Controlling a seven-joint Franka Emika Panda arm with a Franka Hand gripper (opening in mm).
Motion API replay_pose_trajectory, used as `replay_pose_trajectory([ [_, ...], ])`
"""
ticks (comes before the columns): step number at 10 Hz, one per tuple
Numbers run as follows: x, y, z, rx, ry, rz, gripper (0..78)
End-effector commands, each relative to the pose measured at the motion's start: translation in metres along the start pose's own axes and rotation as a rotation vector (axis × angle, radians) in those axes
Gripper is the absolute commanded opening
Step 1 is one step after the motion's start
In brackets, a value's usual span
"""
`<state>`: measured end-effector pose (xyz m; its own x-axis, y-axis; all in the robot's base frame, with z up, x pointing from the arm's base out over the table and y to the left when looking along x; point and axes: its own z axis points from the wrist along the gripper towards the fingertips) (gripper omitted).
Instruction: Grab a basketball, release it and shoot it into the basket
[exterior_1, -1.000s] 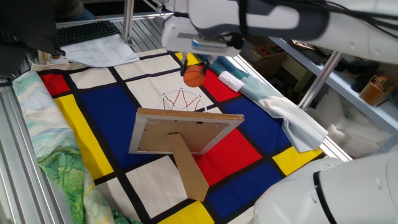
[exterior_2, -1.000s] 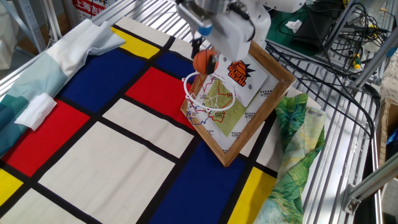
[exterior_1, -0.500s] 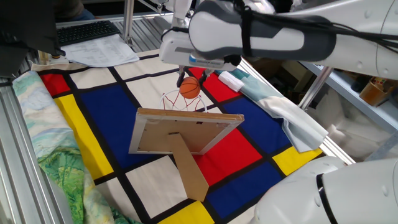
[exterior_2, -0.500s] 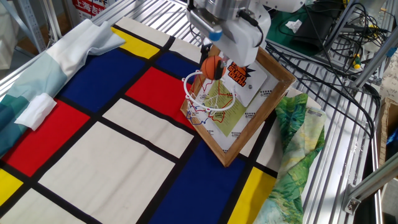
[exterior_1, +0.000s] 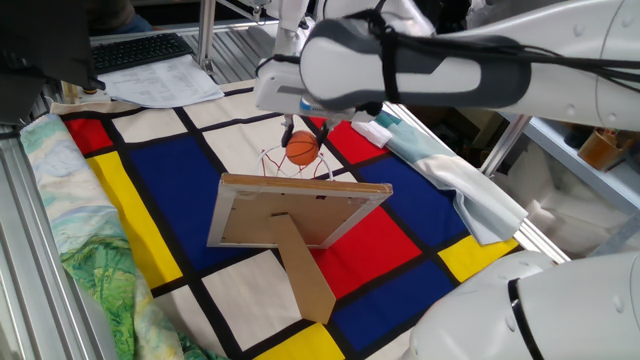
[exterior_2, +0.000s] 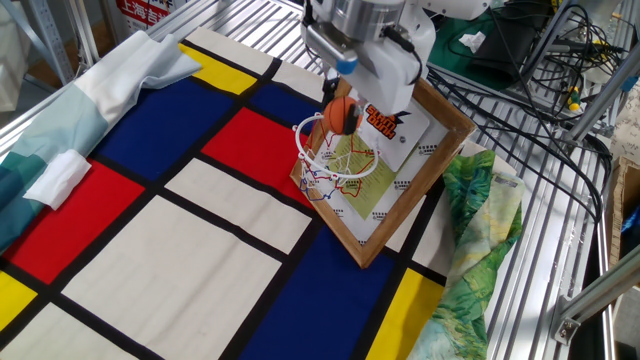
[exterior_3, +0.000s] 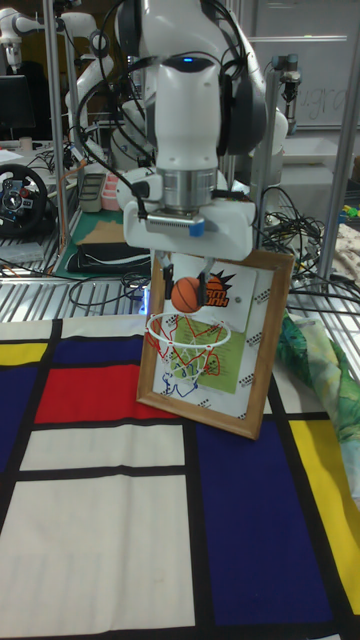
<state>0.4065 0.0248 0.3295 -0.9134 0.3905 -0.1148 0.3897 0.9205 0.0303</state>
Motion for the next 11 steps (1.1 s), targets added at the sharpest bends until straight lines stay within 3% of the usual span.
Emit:
replay_pose_trajectory([
  [1, -0.0008, 0.0007, 0.0018, 0.003, -0.011, 0.007, 1.3],
  [2, -0.0008, 0.0007, 0.0018, 0.003, -0.011, 0.007, 77.4],
  [11, -0.0008, 0.0007, 0.0018, 0.003, -0.011, 0.007, 77.4],
])
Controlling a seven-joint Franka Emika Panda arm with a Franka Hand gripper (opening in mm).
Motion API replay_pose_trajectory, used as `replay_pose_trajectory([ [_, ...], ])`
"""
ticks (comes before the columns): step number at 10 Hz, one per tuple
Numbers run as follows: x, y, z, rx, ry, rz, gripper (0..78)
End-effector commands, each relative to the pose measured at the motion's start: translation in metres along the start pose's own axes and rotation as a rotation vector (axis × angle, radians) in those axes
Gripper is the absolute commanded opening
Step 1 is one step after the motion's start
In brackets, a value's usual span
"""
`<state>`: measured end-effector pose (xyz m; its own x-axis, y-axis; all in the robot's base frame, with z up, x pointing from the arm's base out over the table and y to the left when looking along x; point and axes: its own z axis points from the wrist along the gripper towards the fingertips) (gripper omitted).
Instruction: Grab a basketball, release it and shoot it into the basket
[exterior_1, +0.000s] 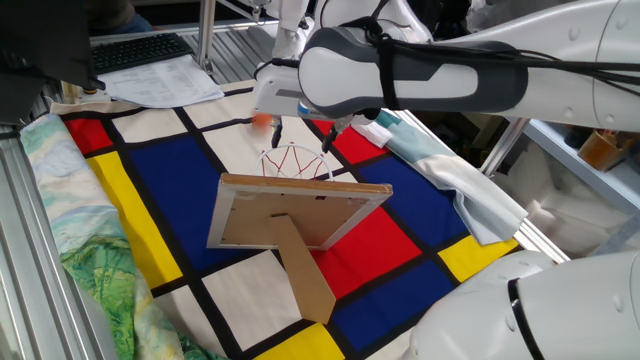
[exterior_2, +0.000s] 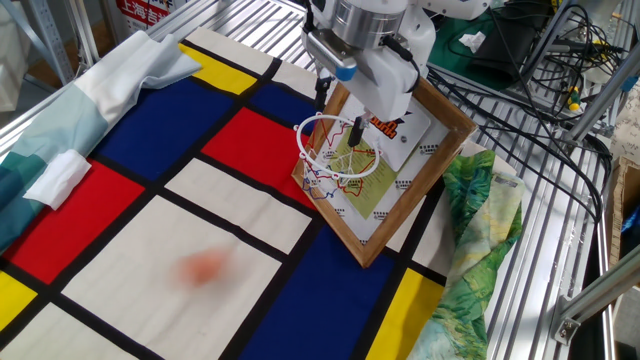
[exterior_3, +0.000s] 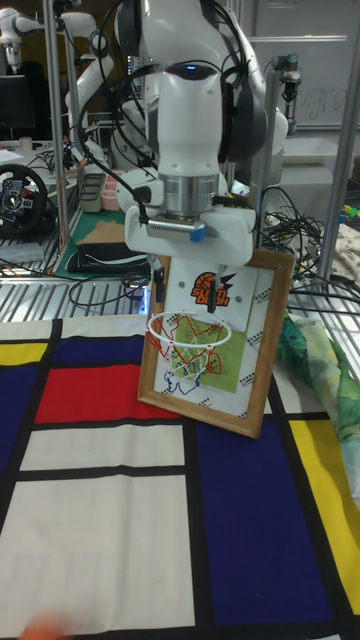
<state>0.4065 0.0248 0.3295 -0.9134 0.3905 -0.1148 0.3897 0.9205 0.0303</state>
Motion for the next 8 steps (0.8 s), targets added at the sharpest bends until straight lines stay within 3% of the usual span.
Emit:
replay_pose_trajectory([
  [1, -0.010, 0.008, -0.004, 0.074, -0.046, 0.047, 77.4],
  [3, -0.014, 0.013, -0.014, 0.070, -0.004, 0.057, 77.4],
  [4, -0.015, 0.013, -0.015, 0.083, -0.001, 0.040, 77.4],
  [6, -0.016, 0.014, -0.015, 0.062, 0.026, 0.056, 77.4],
  [7, -0.018, 0.016, -0.016, 0.064, 0.024, 0.079, 77.4],
  [8, -0.019, 0.017, -0.018, 0.071, 0.058, 0.112, 77.4],
])
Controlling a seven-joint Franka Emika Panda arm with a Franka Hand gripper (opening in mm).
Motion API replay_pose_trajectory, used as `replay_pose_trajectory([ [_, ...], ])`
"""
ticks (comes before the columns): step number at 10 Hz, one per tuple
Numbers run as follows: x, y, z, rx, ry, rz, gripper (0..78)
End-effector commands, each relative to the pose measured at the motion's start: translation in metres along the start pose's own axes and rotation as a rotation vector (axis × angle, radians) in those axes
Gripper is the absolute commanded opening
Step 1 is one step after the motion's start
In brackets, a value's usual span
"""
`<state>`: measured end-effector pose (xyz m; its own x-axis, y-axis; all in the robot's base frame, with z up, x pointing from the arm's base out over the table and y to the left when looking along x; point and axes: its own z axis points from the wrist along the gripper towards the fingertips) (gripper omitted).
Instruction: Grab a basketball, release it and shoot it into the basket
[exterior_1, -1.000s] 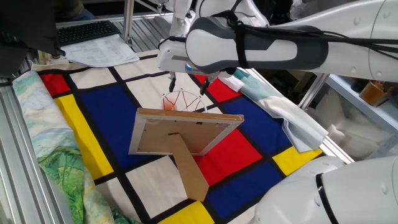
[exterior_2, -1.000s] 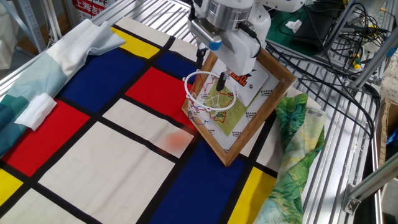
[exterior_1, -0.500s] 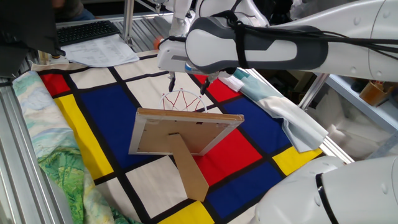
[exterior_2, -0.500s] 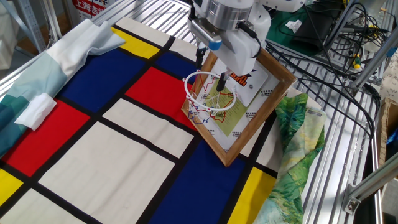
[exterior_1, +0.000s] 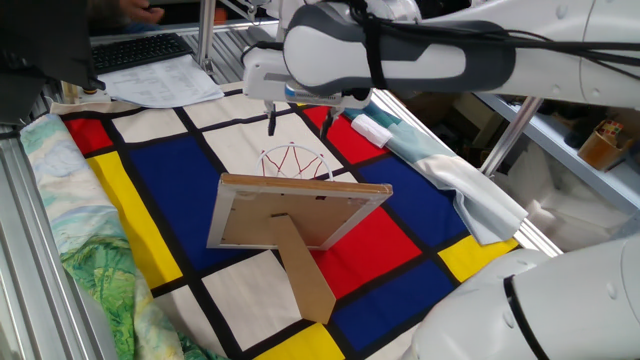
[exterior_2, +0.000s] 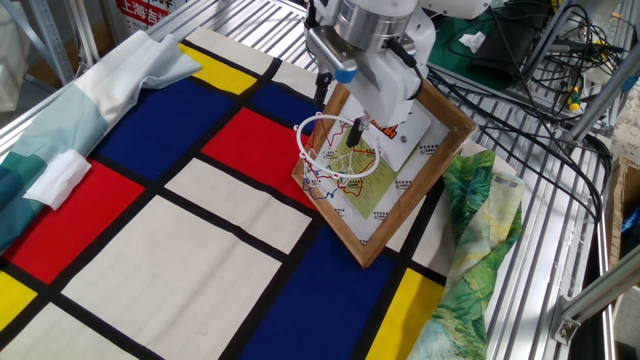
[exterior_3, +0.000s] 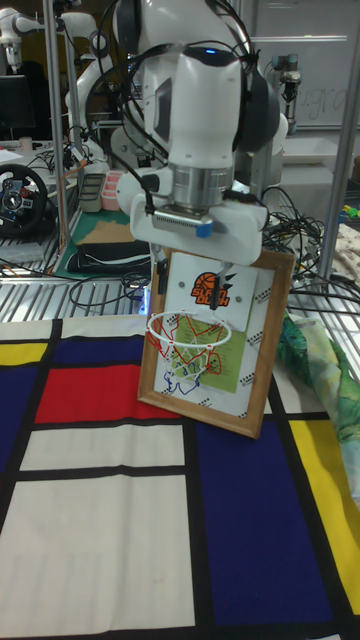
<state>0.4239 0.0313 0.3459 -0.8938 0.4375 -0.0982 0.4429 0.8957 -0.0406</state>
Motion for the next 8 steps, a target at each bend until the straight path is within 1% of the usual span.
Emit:
replay_pose_trajectory([
  [1, -0.0033, 0.0032, -0.0043, -0.018, 0.059, 0.060, 77.4],
  [2, -0.0028, 0.0034, -0.0048, -0.022, 0.060, 0.069, 77.4],
  [3, -0.0029, 0.0034, -0.0047, -0.017, 0.057, 0.067, 77.4],
  [4, -0.0029, 0.0033, -0.0046, -0.023, 0.064, 0.056, 77.4],
  [6, -0.0034, 0.0033, -0.0044, -0.019, 0.061, 0.039, 77.4],
  [8, -0.0034, 0.0033, -0.0043, -0.019, 0.068, 0.034, 77.4],
])
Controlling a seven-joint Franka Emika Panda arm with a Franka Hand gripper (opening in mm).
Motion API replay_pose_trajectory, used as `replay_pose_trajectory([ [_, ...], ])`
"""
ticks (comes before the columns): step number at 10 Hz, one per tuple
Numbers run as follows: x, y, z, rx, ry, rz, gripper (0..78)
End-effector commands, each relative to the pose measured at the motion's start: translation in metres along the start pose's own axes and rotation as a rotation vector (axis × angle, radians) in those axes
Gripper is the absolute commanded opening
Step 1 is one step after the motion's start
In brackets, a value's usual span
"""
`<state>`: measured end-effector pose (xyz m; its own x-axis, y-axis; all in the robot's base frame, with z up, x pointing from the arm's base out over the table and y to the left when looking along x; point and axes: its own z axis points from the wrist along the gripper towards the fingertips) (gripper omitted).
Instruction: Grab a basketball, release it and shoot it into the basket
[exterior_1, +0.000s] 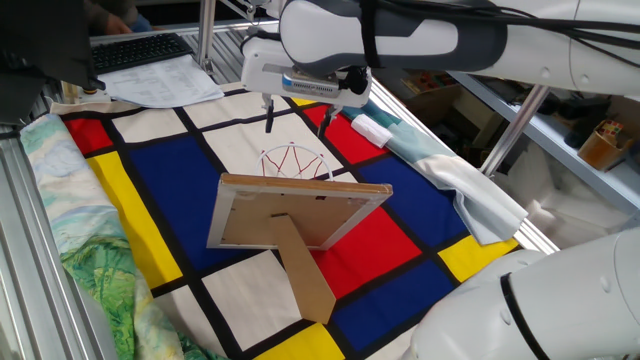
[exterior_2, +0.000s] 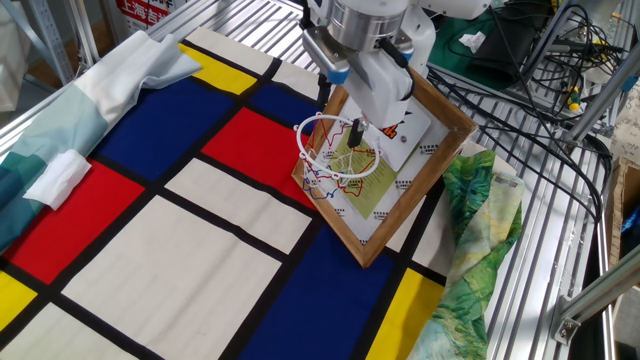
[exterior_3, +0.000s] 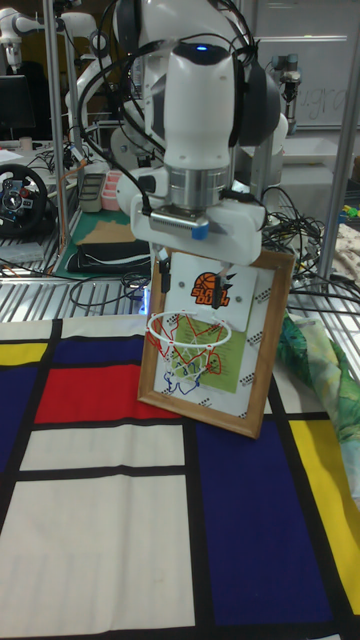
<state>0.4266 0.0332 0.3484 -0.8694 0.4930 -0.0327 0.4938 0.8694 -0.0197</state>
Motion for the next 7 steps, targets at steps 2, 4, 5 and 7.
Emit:
replay_pose_trajectory([
  [2, -0.0001, 0.0010, -0.0030, 0.004, 0.010, -0.027, 77.4],
  [4, 0.0027, 0.0020, -0.0051, 0.004, 0.032, -0.021, 77.4],
  [5, 0.0030, 0.0021, -0.0053, 0.001, 0.035, -0.010, 77.4],
  [7, 0.0042, 0.0021, -0.0059, 0.003, 0.038, 0.010, 77.4],
])
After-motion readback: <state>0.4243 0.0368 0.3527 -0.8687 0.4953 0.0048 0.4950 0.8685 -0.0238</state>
